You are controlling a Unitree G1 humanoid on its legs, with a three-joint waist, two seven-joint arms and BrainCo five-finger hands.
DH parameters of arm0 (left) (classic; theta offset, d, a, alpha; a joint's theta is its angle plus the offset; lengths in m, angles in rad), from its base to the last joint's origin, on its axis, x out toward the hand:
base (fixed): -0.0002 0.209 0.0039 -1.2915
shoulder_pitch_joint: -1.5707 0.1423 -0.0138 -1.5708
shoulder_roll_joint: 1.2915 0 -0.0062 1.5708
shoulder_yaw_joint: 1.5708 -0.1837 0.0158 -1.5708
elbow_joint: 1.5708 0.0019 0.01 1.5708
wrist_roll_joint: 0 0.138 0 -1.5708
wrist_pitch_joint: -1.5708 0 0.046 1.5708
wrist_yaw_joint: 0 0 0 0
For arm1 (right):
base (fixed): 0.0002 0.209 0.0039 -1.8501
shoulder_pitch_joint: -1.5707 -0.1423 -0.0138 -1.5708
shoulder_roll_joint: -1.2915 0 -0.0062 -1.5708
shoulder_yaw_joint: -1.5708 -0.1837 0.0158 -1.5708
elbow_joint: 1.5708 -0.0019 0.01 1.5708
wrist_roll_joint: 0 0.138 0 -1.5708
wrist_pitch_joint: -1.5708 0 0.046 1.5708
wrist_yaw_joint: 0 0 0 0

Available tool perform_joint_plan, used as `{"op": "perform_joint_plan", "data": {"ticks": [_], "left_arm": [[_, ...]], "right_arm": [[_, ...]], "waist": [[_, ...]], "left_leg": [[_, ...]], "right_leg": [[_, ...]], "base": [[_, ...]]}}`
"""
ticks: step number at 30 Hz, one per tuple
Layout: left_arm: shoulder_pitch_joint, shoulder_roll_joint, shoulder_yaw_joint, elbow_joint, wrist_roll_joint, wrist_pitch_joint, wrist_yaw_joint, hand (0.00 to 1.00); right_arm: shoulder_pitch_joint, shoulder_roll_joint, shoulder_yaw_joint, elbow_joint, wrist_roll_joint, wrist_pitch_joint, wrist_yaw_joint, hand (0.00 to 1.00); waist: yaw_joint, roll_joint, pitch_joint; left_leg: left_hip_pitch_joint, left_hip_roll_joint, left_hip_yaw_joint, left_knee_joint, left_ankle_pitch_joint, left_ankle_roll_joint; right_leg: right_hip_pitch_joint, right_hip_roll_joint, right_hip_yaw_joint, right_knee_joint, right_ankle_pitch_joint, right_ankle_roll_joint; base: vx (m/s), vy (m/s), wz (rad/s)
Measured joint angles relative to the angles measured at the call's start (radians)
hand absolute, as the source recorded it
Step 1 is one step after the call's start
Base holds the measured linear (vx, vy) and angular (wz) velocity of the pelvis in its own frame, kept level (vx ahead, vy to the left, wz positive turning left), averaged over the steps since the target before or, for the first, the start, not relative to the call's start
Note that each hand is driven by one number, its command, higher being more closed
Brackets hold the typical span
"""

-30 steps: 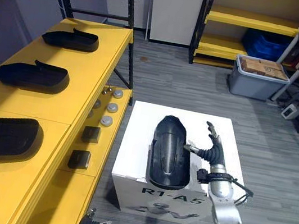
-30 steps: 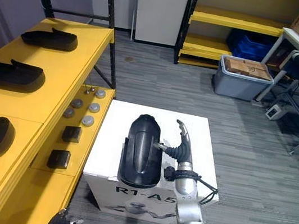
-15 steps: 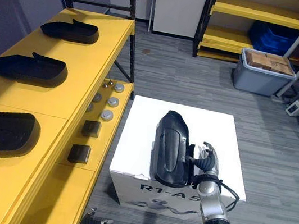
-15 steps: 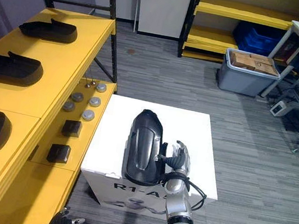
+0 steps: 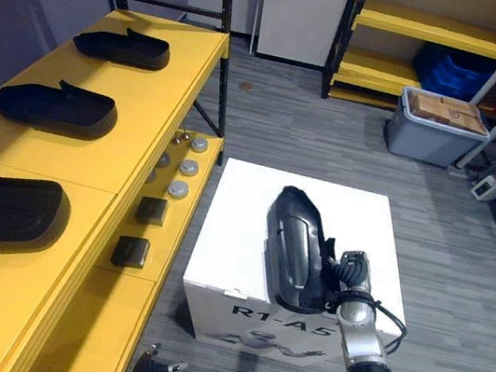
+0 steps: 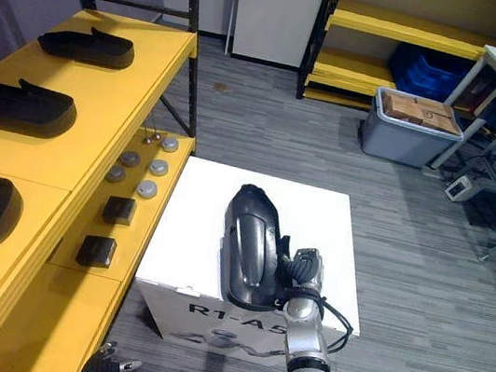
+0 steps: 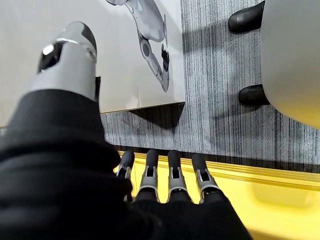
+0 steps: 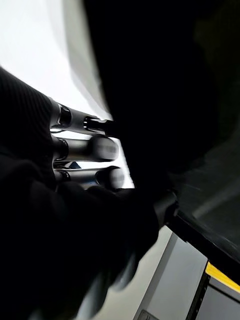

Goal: Walk over and take plastic housings, then place them on the shelf

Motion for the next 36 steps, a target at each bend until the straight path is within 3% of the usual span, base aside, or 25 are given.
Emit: {"op": "perform_joint_plan", "data": {"ticks": [10, 18, 23, 30, 36], "left_arm": [[0.028, 0.001, 0.016, -0.066, -0.002, 0.000, 0.012, 0.00], [0.065, 0.004, 0.130, -0.433, -0.029, -0.017, 0.065, 0.00], [0.071, -0.036, 0.198, -0.686, -0.043, -0.036, 0.103, 0.00], [0.069, -0.062, 0.185, -0.971, -0.079, -0.079, 0.125, 0.00], [0.051, -0.059, 0.032, -1.100, -0.099, -0.120, 0.114, 0.00]], "right_arm": [[0.129, 0.005, -0.002, -0.209, 0.029, -0.021, -0.001, 1.00], [0.218, 0.009, -0.004, -0.406, 0.029, -0.045, -0.014, 1.00], [0.222, 0.025, -0.022, -0.494, 0.028, -0.066, -0.029, 1.00], [0.223, 0.043, -0.019, -0.592, 0.022, -0.081, -0.038, 1.00], [0.221, 0.040, 0.058, -0.682, -0.034, -0.110, -0.040, 1.00]], "waist": [[-0.011, 0.001, 0.000], [-0.007, 0.002, -0.001], [-0.010, 0.003, -0.002], [-0.011, 0.014, -0.011], [-0.013, 0.035, -0.034]], "left_leg": [[0.001, 0.000, -0.001, 0.003, 0.000, 0.000], [-0.008, -0.001, -0.002, 0.019, 0.002, -0.002], [-0.007, -0.005, -0.003, 0.023, 0.002, -0.002], [0.002, -0.007, -0.011, 0.024, 0.003, -0.002], [0.013, -0.007, -0.011, 0.025, 0.004, 0.000]], "right_leg": [[0.002, -0.001, 0.000, 0.001, 0.000, 0.000], [0.003, -0.001, -0.004, 0.000, -0.003, -0.004], [0.005, 0.000, -0.007, -0.001, -0.005, -0.008], [0.010, -0.001, -0.014, -0.005, -0.010, -0.013], [0.021, 0.000, -0.014, -0.005, -0.014, -0.010]], "base": [[0.00, 0.000, 0.00], [0.00, 0.000, 0.00], [0.00, 0.000, 0.00], [0.02, 0.022, 0.03], [0.01, 0.007, 0.00]]}}
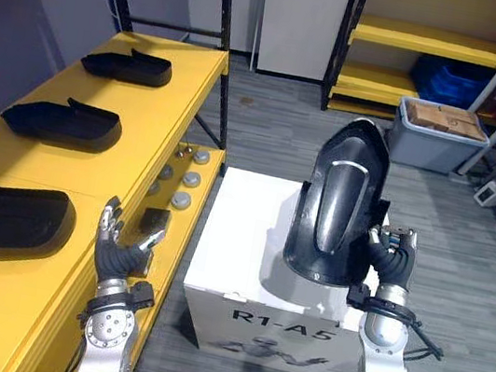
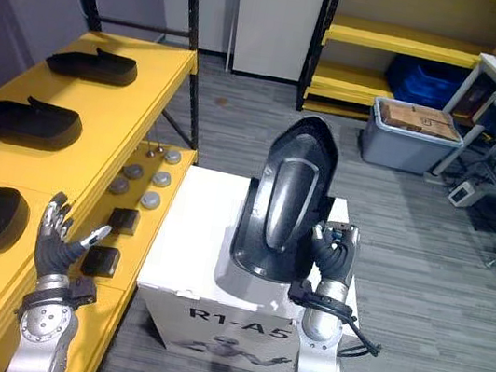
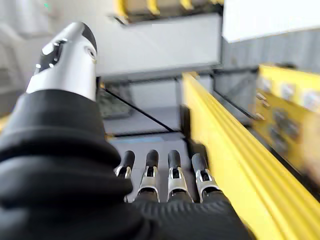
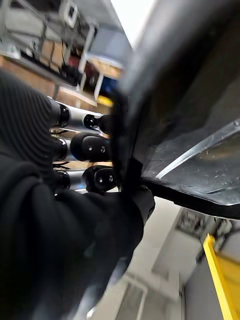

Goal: Walk over and take plastic housings, then place them on the shelf

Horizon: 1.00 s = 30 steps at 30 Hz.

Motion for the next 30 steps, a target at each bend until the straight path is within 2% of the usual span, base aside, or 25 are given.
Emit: {"op": "perform_joint_plan", "data": {"ticks": [6, 10, 21, 22, 24, 28, 29, 30], "left_arm": [[-0.060, 0.006, -0.158, 0.010, -0.056, -0.001, -0.044, 0.00], [-0.090, 0.011, -0.202, 0.051, -0.120, 0.000, -0.078, 0.00], [-0.190, 0.036, -0.336, 0.136, -0.258, 0.005, -0.082, 0.00], [-0.195, 0.039, -0.341, 0.150, -0.261, 0.006, -0.082, 1.00], [-0.196, 0.041, -0.341, 0.158, -0.295, 0.011, -0.075, 1.00], [-0.202, 0.047, -0.339, 0.167, -0.330, 0.013, -0.070, 1.00], [-0.208, 0.049, -0.339, 0.168, -0.338, 0.013, -0.066, 1.00], [-0.212, 0.055, -0.339, 0.168, -0.338, 0.013, -0.060, 1.00]], "right_arm": [[-0.019, -0.005, 0.114, -0.056, -0.043, -0.024, 0.002, 1.00], [-0.055, -0.009, 0.166, -0.056, -0.058, -0.031, 0.003, 1.00], [-0.089, -0.044, 0.316, -0.056, -0.076, -0.037, 0.020, 1.00], [-0.092, -0.047, 0.322, -0.056, -0.081, -0.037, 0.021, 1.00], [-0.093, -0.067, 0.346, -0.056, -0.095, -0.044, 0.021, 1.00], [-0.093, -0.088, 0.366, -0.056, -0.095, -0.046, 0.020, 1.00], [-0.093, -0.093, 0.369, -0.056, -0.095, -0.046, 0.019, 0.00], [-0.093, -0.100, 0.375, -0.055, -0.095, -0.047, 0.019, 0.00]], "waist": [[-0.002, -0.001, -0.012], [-0.003, -0.001, -0.018], [-0.004, -0.002, -0.037], [-0.011, -0.002, -0.040], [-0.022, -0.002, -0.041], [-0.025, -0.001, -0.041], [-0.025, -0.001, -0.042], [-0.025, -0.001, -0.042]], "left_leg": [[0.000, 0.000, 0.003, 0.000, 0.000, 0.001], [0.001, 0.001, 0.011, 0.000, 0.000, 0.001], [-0.002, 0.003, 0.018, 0.000, 0.000, 0.002], [-0.002, 0.003, 0.018, 0.000, 0.000, 0.002], [-0.003, 0.003, 0.018, 0.000, 0.000, 0.002], [-0.004, 0.003, 0.019, 0.000, 0.000, 0.002], [-0.005, 0.004, 0.019, 0.000, 0.000, 0.002], [-0.005, 0.004, 0.019, 0.000, 0.000, 0.002]], "right_leg": [[-0.002, 0.002, 0.003, 0.000, -0.002, 0.004], [-0.005, 0.004, 0.012, 0.000, 0.000, 0.001], [-0.015, 0.009, 0.031, 0.000, 0.010, -0.009], [-0.016, 0.009, 0.032, 0.000, 0.010, -0.009], [-0.016, 0.009, 0.032, 0.000, 0.011, -0.009], [-0.018, 0.010, 0.035, 0.000, 0.013, -0.009], [-0.019, 0.010, 0.035, 0.000, 0.015, -0.009], [-0.019, 0.010, 0.035, 0.000, 0.015, -0.010]], "base": [[0.00, 0.000, 0.00], [0.01, 0.025, -0.06], [0.01, 0.012, -0.04], [0.00, 0.000, 0.00], [0.02, 0.031, -0.01], [0.00, 0.008, -0.01], [0.00, 0.000, 0.00], [0.00, 0.000, 0.00]]}}
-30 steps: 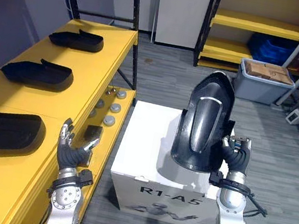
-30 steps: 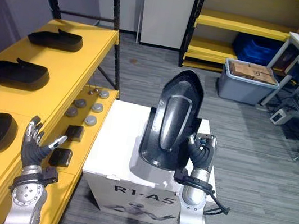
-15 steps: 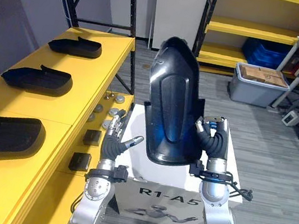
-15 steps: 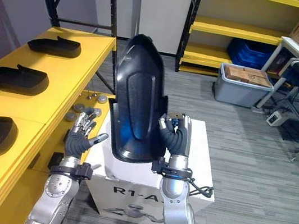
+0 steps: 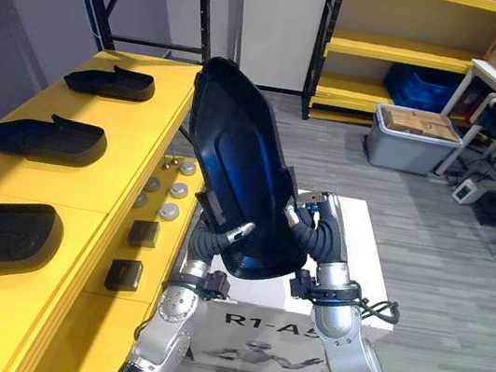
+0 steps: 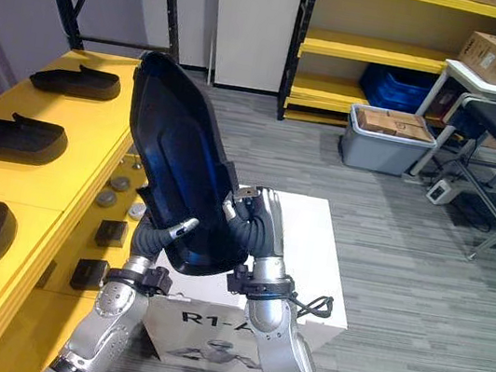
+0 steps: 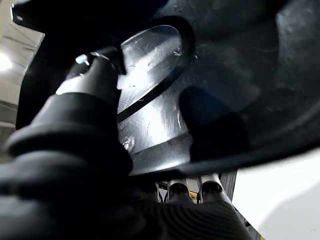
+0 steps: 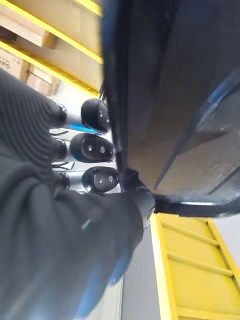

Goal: Walk over and take plastic housings, then place them on the shelf

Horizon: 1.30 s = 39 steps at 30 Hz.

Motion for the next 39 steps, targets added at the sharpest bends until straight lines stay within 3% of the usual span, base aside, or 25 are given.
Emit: {"op": "perform_joint_plan", "data": {"ticks": [9, 15, 19, 21, 28, 30, 33, 36, 39], "left_arm": [[-0.009, 0.023, 0.002, 0.001, -0.025, 0.024, 0.028, 1.00], [-0.009, 0.018, 0.017, -0.019, 0.138, 0.030, 0.021, 1.00], [-0.004, -0.004, 0.057, -0.053, 0.223, 0.029, -0.002, 1.00], [0.018, -0.017, 0.109, -0.065, 0.243, 0.029, -0.008, 1.00], [0.109, -0.024, 0.185, -0.098, 0.281, 0.030, -0.015, 1.00], [0.152, -0.033, 0.206, -0.156, 0.281, 0.029, -0.016, 1.00], [0.183, -0.045, 0.232, -0.202, 0.281, 0.027, -0.017, 1.00], [0.223, -0.053, 0.250, -0.231, 0.283, 0.020, -0.016, 1.00], [0.247, -0.054, 0.249, -0.238, 0.285, 0.019, -0.018, 1.00]], "right_arm": [[0.001, -0.030, 0.035, 0.000, 0.002, -0.042, -0.007, 0.00], [0.070, -0.055, -0.051, -0.075, 0.120, -0.061, 0.044, 0.00], [0.106, -0.058, -0.245, -0.209, 0.256, -0.093, 0.065, 0.00], [0.112, -0.057, -0.389, -0.265, 0.358, -0.130, 0.067, 0.00], [0.202, -0.013, -0.665, -0.255, 0.529, -0.166, 0.071, 0.00], [0.272, 0.023, -0.767, -0.141, 0.575, -0.175, 0.063, 0.00], [0.334, 0.044, -0.819, 0.039, 0.582, -0.171, 0.056, 0.00], [0.411, 0.081, -0.862, 0.321, 0.617, -0.120, 0.055, 0.00], [0.439, 0.099, -0.871, 0.487, 0.628, -0.094, 0.065, 0.00]], "waist": [[-0.002, 0.000, -0.012], [-0.001, 0.000, -0.013], [-0.002, 0.000, -0.013], [-0.011, 0.000, -0.013], [-0.034, 0.000, -0.013], [-0.046, 0.000, -0.013], [-0.052, 0.000, -0.013], [-0.053, 0.006, -0.016], [-0.052, 0.012, -0.020]], "left_leg": [[0.000, 0.001, 0.006, 0.000, 0.000, 0.000], [0.001, 0.001, 0.008, 0.000, 0.000, 0.000], [0.003, 0.002, 0.016, 0.000, -0.002, 0.001], [0.004, 0.005, 0.022, 0.002, -0.006, 0.003], [-0.002, 0.011, 0.030, 0.012, -0.018, 0.000], [-0.009, 0.010, 0.030, 0.013, -0.018, 0.000], [-0.012, 0.011, 0.031, 0.012, -0.018, 0.000], [-0.014, 0.011, 0.031, 0.012, -0.018, 0.000], [-0.017, 0.012, 0.033, 0.012, -0.020, -0.001]], "right_leg": [[-0.002, 0.000, 0.003, 0.000, 0.003, 0.000], [-0.001, 0.001, 0.005, 0.000, 0.003, 0.000], [-0.002, 0.002, 0.012, 0.000, 0.002, 0.001], [-0.004, 0.005, 0.021, 0.000, -0.001, 0.006], [-0.008, 0.008, 0.029, 0.000, -0.004, 0.006], [-0.015, 0.007, 0.029, 0.000, -0.005, 0.006], [-0.018, 0.007, 0.029, 0.000, -0.008, 0.009], [-0.019, 0.007, 0.028, 0.000, -0.014, 0.007], [-0.021, 0.008, 0.028, 0.000, -0.015, 0.007]], "base": [[0.00, 0.010, -0.01], [0.00, 0.000, 0.00], [0.00, 0.001, -0.04], [0.01, 0.009, -0.11], [0.01, 0.016, -0.04], [0.02, 0.014, 0.00], [0.00, 0.000, 0.00], [0.01, 0.009, 0.00], [0.00, 0.000, 0.00]]}}
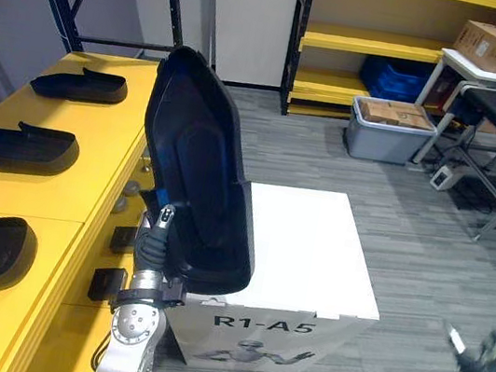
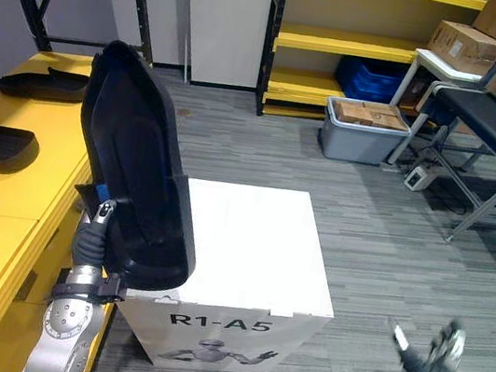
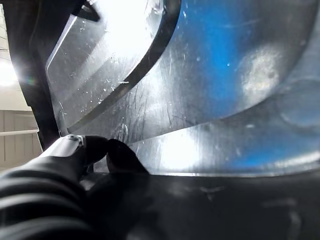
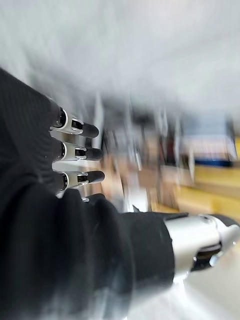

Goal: Walk over and take plastic housings, then place them on the shelf

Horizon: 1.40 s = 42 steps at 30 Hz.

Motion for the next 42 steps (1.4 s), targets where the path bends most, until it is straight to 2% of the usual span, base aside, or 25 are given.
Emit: {"op": "perform_joint_plan", "data": {"ticks": [3, 6, 9, 18, 23, 25, 26, 28, 29, 30, 31, 32, 33, 34, 35, 36, 37, 38, 39, 41, 42], "left_arm": [[0.022, -0.004, -0.012, -0.019, 0.000, -0.001, -0.004, 1.00], [0.034, -0.003, -0.039, -0.019, 0.000, -0.003, -0.022, 1.00], [0.034, -0.003, -0.062, -0.018, 0.000, -0.004, -0.038, 1.00], [0.059, 0.016, -0.052, 0.014, 0.000, -0.004, -0.043, 1.00], [0.046, 0.011, -0.090, 0.022, -0.001, -0.003, -0.044, 1.00], [0.023, 0.011, -0.115, 0.022, 0.000, -0.003, -0.045, 1.00], [0.008, 0.010, -0.131, 0.021, 0.000, -0.002, -0.043, 1.00], [-0.006, 0.005, -0.140, 0.010, 0.000, -0.002, -0.041, 1.00], [-0.010, -0.004, -0.139, -0.003, 0.000, -0.002, -0.040, 1.00], [-0.011, -0.011, -0.140, -0.018, -0.001, -0.002, -0.038, 1.00], [-0.013, -0.014, -0.141, -0.024, -0.003, -0.002, -0.038, 1.00], [-0.017, -0.022, -0.148, -0.030, -0.005, -0.003, -0.035, 1.00], [-0.017, -0.029, -0.153, -0.030, -0.005, -0.003, -0.032, 1.00], [-0.019, -0.033, -0.160, -0.030, -0.005, -0.003, -0.028, 1.00], [-0.026, -0.040, -0.179, -0.030, -0.006, -0.005, -0.022, 1.00], [-0.033, -0.038, -0.199, -0.025, -0.006, -0.013, -0.017, 1.00], [-0.040, -0.039, -0.214, -0.024, -0.005, -0.016, -0.017, 1.00], [-0.051, -0.045, -0.235, -0.024, -0.005, -0.024, -0.017, 1.00], [-0.073, -0.048, -0.235, -0.004, -0.005, -0.038, -0.017, 1.00], [-0.110, -0.044, -0.218, 0.038, -0.005, -0.031, 0.004, 1.00], [-0.114, -0.043, -0.214, 0.045, -0.003, -0.029, 0.007, 1.00]], "right_arm": [[0.001, 0.006, 0.006, 0.236, 0.010, 0.024, 0.037, 0.00], [0.005, 0.005, 0.089, 0.445, 0.025, 0.041, 0.094, 0.00], [-0.003, 0.008, 0.165, 0.571, 0.027, 0.066, 0.145, 0.00], [-0.039, 0.017, 0.243, 0.628, -0.011, 0.089, 0.173, 0.00], [-0.085, -0.014, 0.323, 0.663, -0.047, 0.095, 0.173, 0.00], [-0.102, -0.026, 0.353, 0.668, -0.065, 0.095, 0.172, 0.00], [-0.111, -0.028, 0.363, 0.668, -0.082, 0.095, 0.170, 0.00], [-0.128, -0.034, 0.383, 0.668, -0.084, 0.095, 0.163, 0.00], [-0.147, -0.040, 0.397, 0.668, -0.096, 0.095, 0.155, 0.00], [-0.166, -0.043, 0.397, 0.668, -0.105, 0.095, 0.151, 0.00], [-0.176, -0.042, 0.398, 0.668, -0.107, 0.095, 0.150, 0.00], [-0.183, -0.041, 0.398, 0.656, -0.126, 0.095, 0.148, 0.00], [-0.183, -0.043, 0.398, 0.647, -0.137, 0.095, 0.145, 0.00], [-0.183, -0.045, 0.397, 0.648, -0.142, 0.095, 0.143, 0.00], [-0.181, -0.056, 0.397, 0.652, -0.144, 0.095, 0.136, 0.00], [-0.175, -0.062, 0.397, 0.659, -0.145, 0.095, 0.130, 0.00], [-0.173, -0.063, 0.396, 0.661, -0.144, 0.095, 0.129, 0.00], [-0.161, -0.070, 0.397, 0.664, -0.144, 0.095, 0.129, 0.00], [-0.169, -0.063, 0.396, 0.692, -0.144, 0.099, 0.129, 0.00], [-0.172, -0.027, 0.397, 0.699, -0.147, 0.100, 0.131, 0.00], [-0.174, -0.022, 0.397, 0.702, -0.148, 0.101, 0.131, 0.00]], "waist": [[0.002, 0.001, 0.000], [0.004, 0.001, 0.000], [0.007, 0.001, 0.004], [0.006, 0.000, 0.007], [0.032, -0.008, 0.031], [0.046, -0.018, 0.074], [0.063, -0.028, 0.085], [0.074, -0.035, 0.107], [0.074, -0.033, 0.126], [0.076, -0.036, 0.136], [0.077, -0.036, 0.137], [0.076, -0.038, 0.139], [0.076, -0.041, 0.141], [0.075, -0.043, 0.140], [0.061, -0.042, 0.140], [0.043, -0.037, 0.127], [0.038, -0.030, 0.122], [0.040, 0.000, 0.100], [0.043, 0.012, 0.083], [0.041, -0.012, 0.083], [0.039, -0.016, 0.085]], "left_leg": [[-0.001, 0.002, 0.007, 0.000, -0.002, 0.000], [0.007, 0.002, 0.014, 0.001, -0.002, 0.000], [0.020, 0.000, 0.013, 0.001, -0.002, 0.000], [0.036, -0.001, -0.037, -0.013, 0.000, -0.003], [-0.009, -0.014, -0.121, 0.008, 0.017, -0.007], [-0.029, -0.029, -0.178, 0.027, 0.036, -0.010], [-0.059, -0.045, -0.207, 0.040, 0.056, -0.018], [-0.095, -0.058, -0.213, 0.045, 0.092, -0.028], [-0.123, -0.062, -0.167, 0.054, 0.101, -0.029], [-0.166, -0.035, -0.001, 0.117, 0.063, -0.025], [-0.196, -0.013, 0.099, 0.186, 0.034, -0.019], [-0.227, 0.031, 0.251, 0.318, -0.028, 0.017], [-0.224, 0.065, 0.352, 0.405, -0.071, 0.051], [-0.217, 0.081, 0.399, 0.446, -0.094, 0.067], [-0.193, 0.096, 0.462, 0.483, -0.122, 0.081], [-0.162, 0.096, 0.498, 0.463, -0.136, 0.063], [-0.141, 0.097, 0.506, 0.435, -0.138, 0.055], [-0.083, 0.094, 0.505, 0.296, -0.109, 0.031], [-0.050, 0.059, 0.460, 0.183, -0.098, 0.012], [-0.049, 0.010, 0.433, 0.173, -0.093, 0.041], [-0.046, -0.004, 0.421, 0.174, -0.097, 0.047]], "right_leg": [[-0.001, 0.000, 0.002, 0.006, 0.000, 0.000], [0.003, 0.000, 0.002, 0.015, -0.006, 0.003], [0.005, -0.002, -0.001, 0.045, -0.023, 0.003], [0.061, -0.012, -0.055, 0.010, -0.011, -0.001], [0.051, -0.022, -0.140, 0.043, -0.040, -0.004], [0.047, -0.038, -0.210, 0.103, -0.081, -0.011], [0.026, -0.051, -0.256, 0.142, -0.106, -0.012], [0.003, -0.074, -0.327, 0.188, -0.128, -0.012], [0.002, -0.089, -0.385, 0.203, -0.136, -0.015], [0.002, -0.097, -0.441, 0.205, -0.138, -0.019], [0.002, -0.104, -0.470, 0.206, -0.140, -0.022], [0.010, -0.119, -0.523, 0.206, -0.140, -0.022], [0.026, -0.139, -0.568, 0.206, -0.141, -0.022], [0.034, -0.156, -0.603, 0.205, -0.142, -0.020], [0.041, -0.191, -0.661, 0.206, -0.148, -0.008], [0.049, -0.222, -0.720, 0.207, -0.158, 0.007], [0.052, -0.231, -0.742, 0.209, -0.160, 0.026], [0.046, -0.237, -0.768, 0.232, -0.164, 0.042], [0.024, -0.260, -0.777, 0.285, -0.171, 0.062], [0.031, -0.315, -0.793, 0.327, -0.169, 0.083], [0.035, -0.335, -0.799, 0.348, -0.172, 0.087]], "base": [[0.02, 0.016, -0.01], [0.00, 0.000, 0.00], [0.01, 0.014, 0.03], [-0.01, 0.024, 0.18], [0.00, -0.017, 0.57], [-0.06, -0.069, 1.13], [-0.09, -0.069, 1.03], [-0.09, -0.053, 1.21], [-0.12, 0.013, 1.47], [-0.12, 0.045, 1.41], [-0.08, 0.084, 1.33], [-0.03, 0.088, 1.25], [-0.01, 0.086, 1.27], [-0.01, 0.100, 1.36], [-0.04, 0.150, 1.61], [-0.02, 0.223, 1.62], [0.00, 0.223, 1.43], [0.08, 0.363, 0.97], [0.08, 0.327, 0.79], [0.10, 0.310, 0.64], [0.13, 0.308, 0.71]]}}
